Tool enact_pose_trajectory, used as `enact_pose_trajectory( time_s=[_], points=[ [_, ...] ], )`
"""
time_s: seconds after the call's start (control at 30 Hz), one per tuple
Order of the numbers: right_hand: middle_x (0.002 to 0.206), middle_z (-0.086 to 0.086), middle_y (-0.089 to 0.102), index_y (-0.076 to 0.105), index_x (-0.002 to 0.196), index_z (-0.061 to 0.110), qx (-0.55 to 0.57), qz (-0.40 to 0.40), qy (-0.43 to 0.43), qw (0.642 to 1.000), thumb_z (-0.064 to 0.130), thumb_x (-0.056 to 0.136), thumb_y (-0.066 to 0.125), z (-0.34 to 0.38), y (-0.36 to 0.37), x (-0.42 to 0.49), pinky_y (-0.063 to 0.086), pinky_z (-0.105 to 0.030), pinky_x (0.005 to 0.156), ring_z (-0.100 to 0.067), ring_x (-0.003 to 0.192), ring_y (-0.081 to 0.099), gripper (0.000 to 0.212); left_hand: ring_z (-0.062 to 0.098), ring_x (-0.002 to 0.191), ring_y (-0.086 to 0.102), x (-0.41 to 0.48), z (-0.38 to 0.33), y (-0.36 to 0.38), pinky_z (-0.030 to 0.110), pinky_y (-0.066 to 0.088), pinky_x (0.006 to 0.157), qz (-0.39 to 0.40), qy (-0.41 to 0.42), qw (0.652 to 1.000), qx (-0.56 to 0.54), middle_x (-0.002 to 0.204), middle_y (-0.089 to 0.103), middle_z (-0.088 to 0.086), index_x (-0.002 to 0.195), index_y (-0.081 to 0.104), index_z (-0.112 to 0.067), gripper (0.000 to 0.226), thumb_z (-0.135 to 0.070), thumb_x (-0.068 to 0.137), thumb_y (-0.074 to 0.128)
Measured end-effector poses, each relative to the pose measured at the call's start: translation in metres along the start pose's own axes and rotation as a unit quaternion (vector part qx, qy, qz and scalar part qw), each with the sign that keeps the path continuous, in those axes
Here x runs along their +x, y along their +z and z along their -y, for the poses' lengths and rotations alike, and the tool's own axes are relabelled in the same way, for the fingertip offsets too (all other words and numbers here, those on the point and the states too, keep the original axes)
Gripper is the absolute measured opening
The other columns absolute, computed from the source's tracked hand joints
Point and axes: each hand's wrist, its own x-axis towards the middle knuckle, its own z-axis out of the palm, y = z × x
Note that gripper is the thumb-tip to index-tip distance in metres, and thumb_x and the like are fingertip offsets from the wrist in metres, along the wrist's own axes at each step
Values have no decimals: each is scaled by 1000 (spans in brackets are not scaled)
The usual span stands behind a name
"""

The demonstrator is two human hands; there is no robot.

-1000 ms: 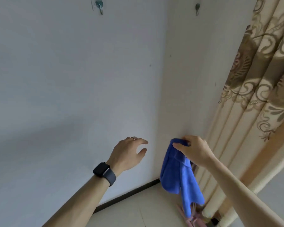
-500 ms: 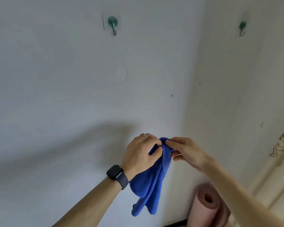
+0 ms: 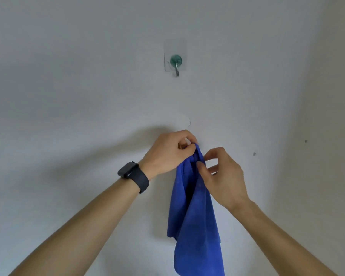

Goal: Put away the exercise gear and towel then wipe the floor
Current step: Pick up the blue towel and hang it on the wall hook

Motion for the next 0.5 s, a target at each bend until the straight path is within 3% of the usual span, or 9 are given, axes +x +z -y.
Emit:
enact_pose_trajectory(
  time_s=[0.07,0.17,0.23,0.33,0.4,0.5],
  points=[
    [96,23,64,52,99,34,-31,-12,-37,999,36,94,56,8,-8,19,55,-31,75,2,75,65,6,3,62,56,7,-1,-20,16,43,59,-17,15,999,45,71,64,-10,95,69,-35,9,-32,92,62],
    [91,18,68,53,98,34,-71,-13,-82,994,33,94,53,19,-23,51,54,-32,74,-7,76,67,5,1,75,56,16,-1,-49,18,42,66,-29,30,992,123,80,62,-11,98,70,-39,12,-42,94,59],
    [90,13,67,53,100,29,-162,-4,-131,978,30,93,49,23,-27,69,53,-35,67,-18,74,65,8,2,78,54,20,0,-65,24,43,69,-38,40,982,182,81,58,-11,99,68,-39,14,-44,95,55],
    [87,-1,62,54,100,16,-277,-10,-198,940,16,88,49,30,-24,85,41,-33,51,-31,58,48,13,1,80,51,23,0,-79,25,42,68,-72,37,972,221,81,55,-12,94,63,-36,12,-39,97,53],
    [89,-3,60,54,102,13,-245,1,-198,949,10,87,47,35,-21,94,41,-35,53,-31,59,47,17,5,74,53,26,-1,-79,22,43,66,-84,0,986,144,84,59,-10,93,60,-27,13,-32,99,50],
    [96,-2,63,55,106,15,-84,43,-152,984,5,91,40,43,-22,112,50,-40,75,-24,82,59,24,14,65,46,31,-2,-71,26,39,60,-44,-90,994,38,76,55,-2,93,53,-18,17,-28,102,43]
  ],
)
